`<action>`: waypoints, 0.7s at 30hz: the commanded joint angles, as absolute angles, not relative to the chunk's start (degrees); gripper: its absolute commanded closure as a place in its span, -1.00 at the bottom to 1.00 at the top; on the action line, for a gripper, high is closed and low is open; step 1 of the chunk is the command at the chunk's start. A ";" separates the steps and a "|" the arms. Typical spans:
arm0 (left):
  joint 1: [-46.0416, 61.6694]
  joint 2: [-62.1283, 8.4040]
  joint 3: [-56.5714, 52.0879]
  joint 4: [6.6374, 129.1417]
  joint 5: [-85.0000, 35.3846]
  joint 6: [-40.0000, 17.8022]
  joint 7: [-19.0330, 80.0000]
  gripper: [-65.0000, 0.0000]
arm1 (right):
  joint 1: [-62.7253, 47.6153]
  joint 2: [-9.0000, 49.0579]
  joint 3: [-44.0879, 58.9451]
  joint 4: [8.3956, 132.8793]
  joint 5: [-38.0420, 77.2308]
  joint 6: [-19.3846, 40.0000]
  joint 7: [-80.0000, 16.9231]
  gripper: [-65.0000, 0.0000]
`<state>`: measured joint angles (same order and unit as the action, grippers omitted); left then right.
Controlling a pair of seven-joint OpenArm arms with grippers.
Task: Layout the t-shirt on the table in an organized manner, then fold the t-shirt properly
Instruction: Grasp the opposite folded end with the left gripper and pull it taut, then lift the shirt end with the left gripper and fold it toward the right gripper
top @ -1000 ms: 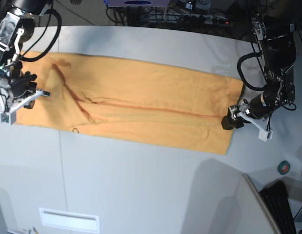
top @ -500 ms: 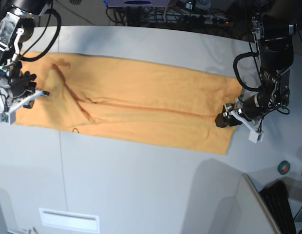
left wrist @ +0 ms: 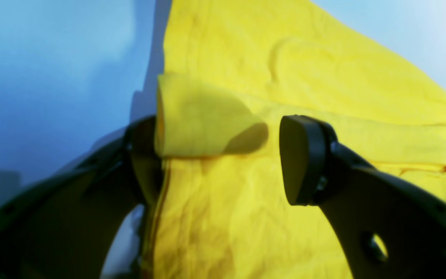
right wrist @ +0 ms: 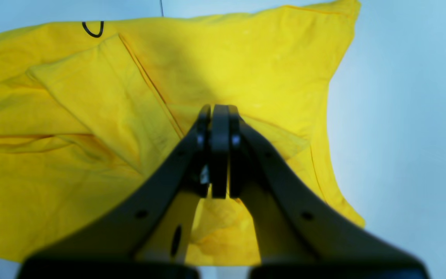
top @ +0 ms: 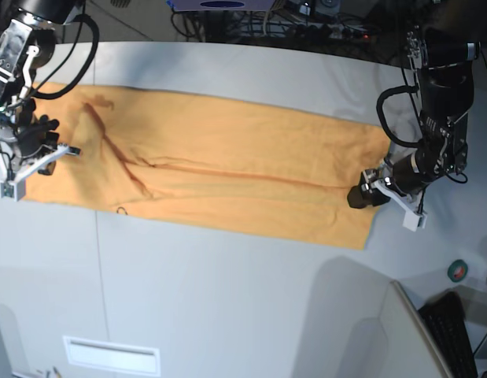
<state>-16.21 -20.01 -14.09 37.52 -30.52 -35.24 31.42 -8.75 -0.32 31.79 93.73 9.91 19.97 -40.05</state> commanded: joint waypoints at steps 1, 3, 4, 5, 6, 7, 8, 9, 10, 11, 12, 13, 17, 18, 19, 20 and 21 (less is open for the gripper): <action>-16.75 -20.53 -13.93 37.49 -29.58 -34.86 33.19 -0.32 | -8.13 0.22 32.13 94.64 10.24 20.18 -38.90 1.00; -16.84 -20.53 -13.93 37.49 -29.58 -34.86 33.19 -0.24 | -8.13 0.22 32.22 94.64 10.24 20.18 -38.90 1.00; -16.92 -20.44 -13.93 37.49 -29.58 -34.86 33.19 -0.13 | -8.13 0.22 32.22 94.64 10.24 20.18 -38.90 1.00; -16.92 -20.44 -13.93 37.49 -29.58 -34.86 33.19 0.03 | -8.13 0.22 32.22 94.64 10.24 20.18 -38.90 1.00; -16.92 -20.35 -13.93 37.49 -29.58 -34.86 33.19 0.19 | -8.13 0.22 32.22 94.64 10.24 20.18 -38.90 1.00; -16.92 -20.35 -13.93 37.49 -29.67 -34.86 33.19 0.37 | -8.13 0.22 32.22 94.64 10.24 20.18 -38.90 1.00; -16.84 -20.35 -13.93 37.32 -29.67 -34.86 33.19 0.52 | -8.13 0.22 32.22 94.64 10.24 20.18 -38.90 1.00; -16.75 -20.35 -13.93 37.05 -29.67 -34.86 33.19 0.64 | -8.13 0.22 32.22 94.64 10.24 20.18 -38.90 1.00; -16.66 -20.35 -13.93 37.05 -29.67 -34.86 33.19 0.74 | -8.13 0.22 32.22 94.55 10.24 20.18 -38.90 1.00; -16.57 -20.35 -13.93 37.14 -29.67 -34.86 33.19 0.83 | -8.13 0.22 32.22 94.55 10.24 20.18 -38.90 1.00; -16.48 -20.44 -13.93 37.32 -29.67 -34.86 33.19 0.92 | -8.13 0.22 32.22 94.29 10.24 20.18 -38.90 1.00; -16.40 -20.53 -13.93 37.41 -29.67 -34.86 33.19 1.00 | -8.13 0.22 32.22 93.76 10.24 20.18 -38.90 1.00; -16.40 -20.88 -14.20 37.67 -29.67 -34.86 31.87 1.00 | -8.04 0.31 32.22 91.56 10.24 20.18 -38.81 1.00; -16.31 -20.88 -15.25 37.67 -29.23 -34.86 29.76 1.00 | -8.04 0.31 32.22 91.38 10.24 20.18 -38.81 1.00; -16.04 -20.88 -15.96 37.32 -29.14 -34.86 28.26 1.00 | -8.13 0.31 32.22 91.38 10.24 20.18 -38.81 1.00; -15.78 -21.14 -16.57 37.32 -29.14 -34.86 26.95 1.00 | -8.13 0.31 32.22 91.38 10.24 20.18 -38.81 1.00; -15.52 -21.85 -16.66 37.67 -29.14 -34.86 26.68 1.00 | -8.13 0.31 32.22 91.38 10.24 20.18 -38.81 1.00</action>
<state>-14.48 -20.23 -16.36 36.77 -28.95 -34.98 27.20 -8.64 -0.32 32.03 90.52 9.91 19.97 -40.03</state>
